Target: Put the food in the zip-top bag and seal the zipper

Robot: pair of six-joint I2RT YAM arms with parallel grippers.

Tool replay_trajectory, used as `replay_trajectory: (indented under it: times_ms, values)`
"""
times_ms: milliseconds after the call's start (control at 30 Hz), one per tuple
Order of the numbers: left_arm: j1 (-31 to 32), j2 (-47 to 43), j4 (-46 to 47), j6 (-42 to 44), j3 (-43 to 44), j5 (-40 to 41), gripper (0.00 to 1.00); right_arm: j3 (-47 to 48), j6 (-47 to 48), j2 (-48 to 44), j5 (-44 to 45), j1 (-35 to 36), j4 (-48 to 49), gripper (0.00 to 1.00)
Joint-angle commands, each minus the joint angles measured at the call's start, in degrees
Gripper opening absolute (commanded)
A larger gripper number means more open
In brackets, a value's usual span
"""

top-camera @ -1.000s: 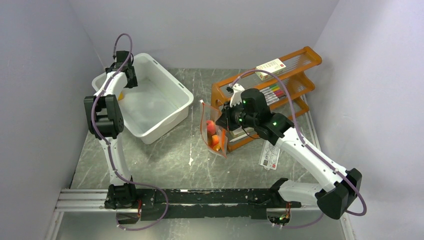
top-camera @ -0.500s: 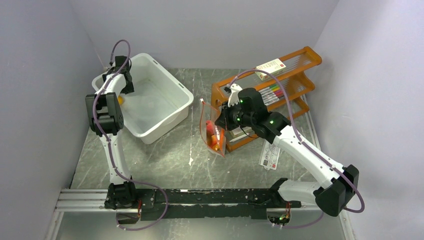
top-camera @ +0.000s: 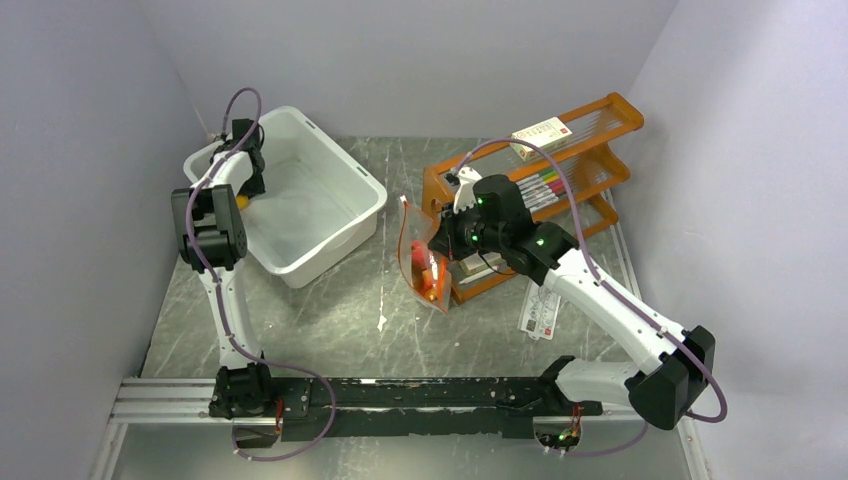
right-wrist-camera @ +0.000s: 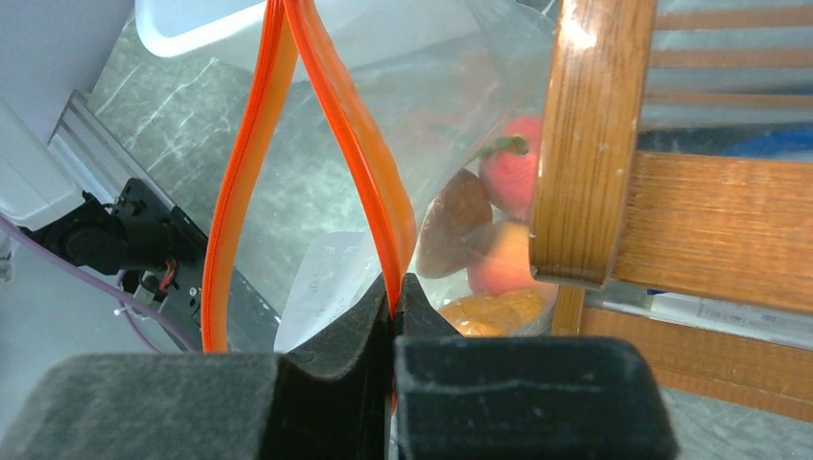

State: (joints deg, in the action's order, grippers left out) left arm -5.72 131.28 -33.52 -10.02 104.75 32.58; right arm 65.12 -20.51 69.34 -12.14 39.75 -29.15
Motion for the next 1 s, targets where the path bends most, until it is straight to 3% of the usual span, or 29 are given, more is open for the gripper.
replay_trajectory:
  times_ms: [0,300,500,800,967]
  values:
    - [-0.18,0.42,-1.43,-0.24,2.94,-1.80,0.57,1.03,0.11,-1.30,1.11,0.33,-0.23,0.00]
    - [-0.01,-8.39,-2.17,-0.61,0.51,-5.69,0.49,1.76,-2.87,-0.23,0.99,0.52,-0.61,0.00]
    - [0.79,-17.80,-2.35,-0.69,-3.68,-10.49,0.49,3.52,-2.01,1.44,3.16,5.47,-2.33,0.00]
    - [0.97,-36.47,-2.28,-5.77,-13.39,-29.99,0.47,4.58,-8.29,0.42,1.12,11.62,-0.50,0.00]
    - [1.14,-51.12,3.71,-9.37,-25.70,-45.89,0.47,5.47,-9.38,-0.44,1.40,12.01,-2.20,0.00]
